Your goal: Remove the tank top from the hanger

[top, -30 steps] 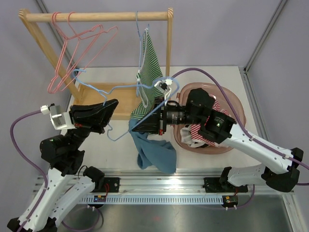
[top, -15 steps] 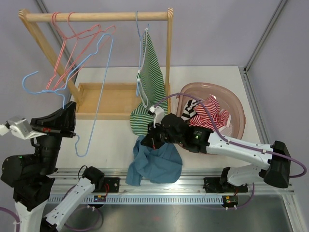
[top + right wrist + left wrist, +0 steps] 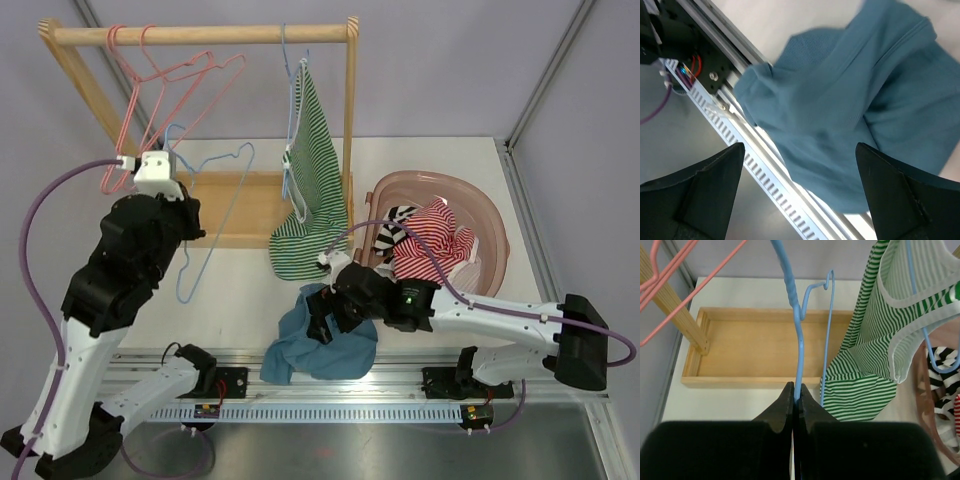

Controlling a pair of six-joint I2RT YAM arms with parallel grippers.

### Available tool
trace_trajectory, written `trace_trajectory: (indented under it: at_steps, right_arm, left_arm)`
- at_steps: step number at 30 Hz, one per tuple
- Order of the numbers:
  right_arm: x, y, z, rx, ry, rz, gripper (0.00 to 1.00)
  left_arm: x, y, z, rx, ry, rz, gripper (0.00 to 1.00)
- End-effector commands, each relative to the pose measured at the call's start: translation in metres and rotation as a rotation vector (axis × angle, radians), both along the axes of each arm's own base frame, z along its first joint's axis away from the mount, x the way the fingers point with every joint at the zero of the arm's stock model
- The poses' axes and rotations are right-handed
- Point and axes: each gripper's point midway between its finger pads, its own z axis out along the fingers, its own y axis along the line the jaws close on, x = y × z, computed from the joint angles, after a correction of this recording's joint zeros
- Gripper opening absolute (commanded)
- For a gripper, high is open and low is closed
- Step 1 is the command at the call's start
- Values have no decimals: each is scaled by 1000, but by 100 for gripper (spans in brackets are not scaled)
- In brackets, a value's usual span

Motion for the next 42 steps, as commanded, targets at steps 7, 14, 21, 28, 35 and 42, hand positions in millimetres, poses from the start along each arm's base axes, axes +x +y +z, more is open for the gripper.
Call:
trace_trajectory:
  at_steps: [7, 14, 21, 28, 35, 42]
  right_arm:
    - [-18, -24, 38, 165, -14, -5, 99]
    - [-23, -26, 45, 210, -23, 24, 99]
    - [-24, -19, 42, 214, -23, 53, 100]
    - [-26, -12, 20, 176, 27, 51, 100]
    - [-12, -14, -11, -4, -20, -67, 99]
    - [6, -2, -30, -119, -68, -181, 100]
  left_arm:
    - [45, -1, 79, 55, -70, 36, 0]
    - [87, 4, 110, 112, -158, 61, 0]
    - [133, 5, 138, 178, -209, 83, 0]
    - [178, 14, 119, 208, -151, 147, 0]
    - [191, 25, 75, 230, -33, 201, 0]
    - [174, 54, 67, 186, -5, 235, 39]
